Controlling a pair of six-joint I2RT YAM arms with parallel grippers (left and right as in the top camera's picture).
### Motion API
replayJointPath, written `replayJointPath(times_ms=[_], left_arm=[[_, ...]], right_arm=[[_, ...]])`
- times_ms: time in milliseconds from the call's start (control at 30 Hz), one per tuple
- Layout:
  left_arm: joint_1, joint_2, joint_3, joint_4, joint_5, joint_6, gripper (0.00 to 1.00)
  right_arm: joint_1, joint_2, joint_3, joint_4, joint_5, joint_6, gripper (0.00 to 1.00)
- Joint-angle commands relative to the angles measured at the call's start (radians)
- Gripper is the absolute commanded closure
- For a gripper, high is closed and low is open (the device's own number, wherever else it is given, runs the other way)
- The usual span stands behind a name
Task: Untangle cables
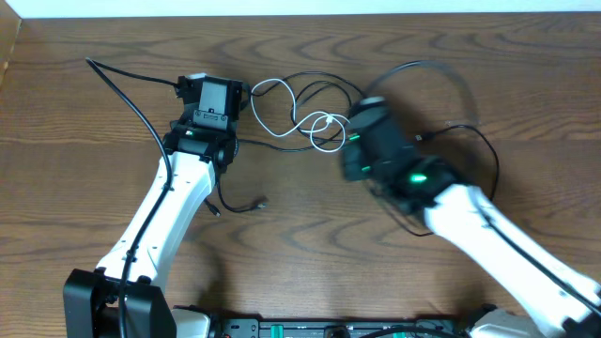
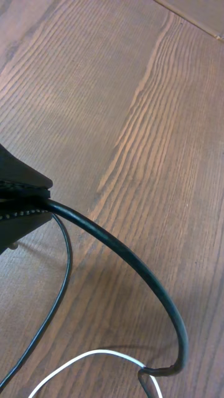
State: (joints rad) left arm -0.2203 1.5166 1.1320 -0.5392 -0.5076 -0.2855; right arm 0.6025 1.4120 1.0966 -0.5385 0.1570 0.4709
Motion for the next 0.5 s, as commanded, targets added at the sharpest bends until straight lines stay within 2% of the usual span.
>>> replayJointPath(times_ms=[0, 200, 467], left_arm=[[0.003, -0.017, 0.026, -0.001, -0.024, -0.008, 0.93], [0.003, -0.017, 0.026, -0.009, -0.024, -0.008, 0.92], [0.003, -0.017, 0.026, -0.024, -0.024, -0.008, 0.93]], right_arm=[[-0.085, -0.037, 0.002, -0.063, 0.064, 0.106, 0.99], [-0.232, -0.029, 0.001, -0.233, 0.231, 0.138, 0.99], [-0.442, 0.002, 0.001, -0.293, 0.311, 0.142, 0.99]])
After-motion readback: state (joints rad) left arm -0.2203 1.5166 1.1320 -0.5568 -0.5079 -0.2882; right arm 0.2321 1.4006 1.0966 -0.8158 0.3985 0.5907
